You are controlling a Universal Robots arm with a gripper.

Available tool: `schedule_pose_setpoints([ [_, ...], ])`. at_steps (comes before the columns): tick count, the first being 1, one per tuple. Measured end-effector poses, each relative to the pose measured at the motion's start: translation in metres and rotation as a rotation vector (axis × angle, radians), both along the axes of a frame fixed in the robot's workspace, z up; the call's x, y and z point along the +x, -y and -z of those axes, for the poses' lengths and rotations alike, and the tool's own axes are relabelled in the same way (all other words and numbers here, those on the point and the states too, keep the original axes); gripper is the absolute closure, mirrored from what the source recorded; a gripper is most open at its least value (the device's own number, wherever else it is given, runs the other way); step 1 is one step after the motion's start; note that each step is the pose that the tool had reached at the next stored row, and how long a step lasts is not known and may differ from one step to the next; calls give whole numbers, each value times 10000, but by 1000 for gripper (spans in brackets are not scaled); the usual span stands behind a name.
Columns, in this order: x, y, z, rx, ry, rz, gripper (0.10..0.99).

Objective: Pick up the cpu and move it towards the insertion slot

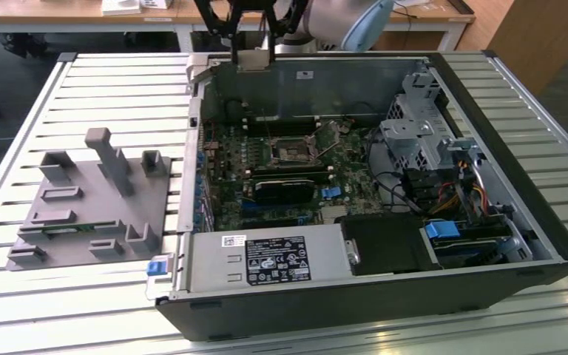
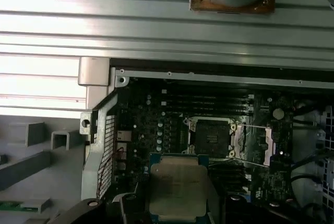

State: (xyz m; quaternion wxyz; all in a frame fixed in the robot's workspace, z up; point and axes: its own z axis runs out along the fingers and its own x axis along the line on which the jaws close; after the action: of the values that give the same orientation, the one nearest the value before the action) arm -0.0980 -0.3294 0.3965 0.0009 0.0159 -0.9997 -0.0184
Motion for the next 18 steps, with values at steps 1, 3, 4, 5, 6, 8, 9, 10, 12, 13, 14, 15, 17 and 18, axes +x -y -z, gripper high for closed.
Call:
schedule_pose_setpoints([
  [1,36,-6,3,1,0,0,557],
  [3,110,-15,10,2,1,2,557],
  [4,148,-20,12,1,0,3,557],
  [5,185,-24,16,1,0,3,557],
  [6,223,-28,19,1,0,5,557],
  [8,301,-33,25,0,0,8,557],
  [9,340,-36,28,1,0,10,557],
  [10,379,-38,31,1,0,11,557],
  [12,458,-44,36,1,0,12,557],
  [13,495,-45,39,0,0,14,557],
  [14,529,-46,41,0,-1,14,557],
  [15,553,-47,44,1,0,15,557],
  [17,575,-46,50,3,2,18,557],
  [18,576,-46,50,2,1,18,557],
])
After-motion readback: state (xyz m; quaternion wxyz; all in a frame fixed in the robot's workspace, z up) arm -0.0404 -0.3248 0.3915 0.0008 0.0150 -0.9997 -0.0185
